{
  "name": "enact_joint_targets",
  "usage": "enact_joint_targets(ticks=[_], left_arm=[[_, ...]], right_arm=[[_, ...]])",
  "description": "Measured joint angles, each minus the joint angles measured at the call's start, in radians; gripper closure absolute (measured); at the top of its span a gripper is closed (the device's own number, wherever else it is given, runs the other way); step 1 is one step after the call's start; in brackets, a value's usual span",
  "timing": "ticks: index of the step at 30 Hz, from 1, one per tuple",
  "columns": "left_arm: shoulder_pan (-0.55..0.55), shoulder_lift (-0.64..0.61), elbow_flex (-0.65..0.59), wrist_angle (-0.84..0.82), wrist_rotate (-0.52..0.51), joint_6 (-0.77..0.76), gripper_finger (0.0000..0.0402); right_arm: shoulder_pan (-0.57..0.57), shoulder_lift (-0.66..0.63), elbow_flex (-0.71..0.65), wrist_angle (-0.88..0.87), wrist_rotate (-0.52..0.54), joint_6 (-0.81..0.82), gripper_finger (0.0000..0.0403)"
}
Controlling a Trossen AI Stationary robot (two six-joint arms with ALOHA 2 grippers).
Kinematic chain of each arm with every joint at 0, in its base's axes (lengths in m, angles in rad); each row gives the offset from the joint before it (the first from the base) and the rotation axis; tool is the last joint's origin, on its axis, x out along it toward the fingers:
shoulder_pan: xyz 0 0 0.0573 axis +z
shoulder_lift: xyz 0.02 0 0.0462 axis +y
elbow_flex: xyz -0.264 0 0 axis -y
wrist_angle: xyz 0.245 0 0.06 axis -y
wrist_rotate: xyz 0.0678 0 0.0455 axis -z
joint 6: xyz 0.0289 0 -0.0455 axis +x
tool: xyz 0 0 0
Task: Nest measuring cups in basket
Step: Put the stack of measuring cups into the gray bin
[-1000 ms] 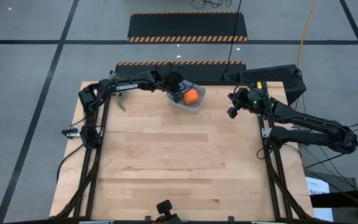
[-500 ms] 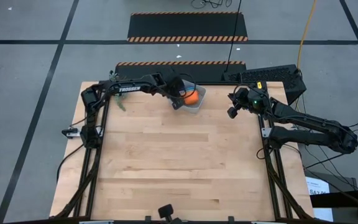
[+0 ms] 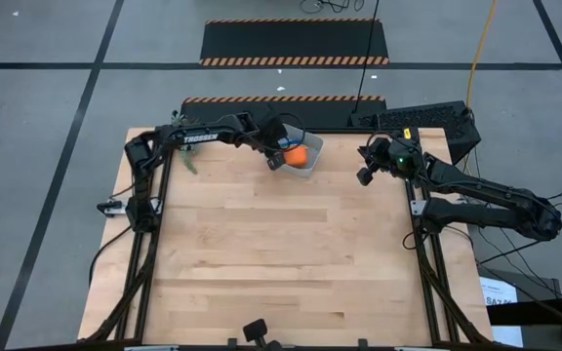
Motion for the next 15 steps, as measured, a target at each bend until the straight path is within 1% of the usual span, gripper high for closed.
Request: enact_joint_targets(ticks=[4,6,8,9,10,13,15], left_arm=[[-0.006,-0.017,0.005,0.033,0.004,-0.012,0.0377],[-0.008,-0.015,0.003,0.019,0.045,-0.014,0.0361],[-0.016,-0.005,0.003,0.028,0.087,-0.014,0.0326],[-0.022,0.0,0.003,0.032,0.086,-0.013,0.0303],[-0.028,0.003,0.003,0.027,0.067,-0.009,0.0277],[-0.054,0.012,0.002,0.029,-0.066,0.011,0.0198],[-0.061,0.013,0.002,0.011,-0.124,0.032,0.0151]], right_arm=[[0.0,0.0,0.0,0.0,0.0,0.0,0.0369],[0.0,0.0,0.0,0.0,-0.001,0.0,0.0369],[0.0,0.0,0.0,0.0,-0.005,0.0,0.0369],[0.0,0.0,0.0,0.0,-0.013,-0.001,0.0369],[0.0,0.0,0.0,0.0,-0.025,-0.001,0.0369],[0.0,0.0,0.0,0.0,-0.05,-0.001,0.0369],[0.0,0.0,0.0,0.0,-0.052,-0.001,0.0369]])
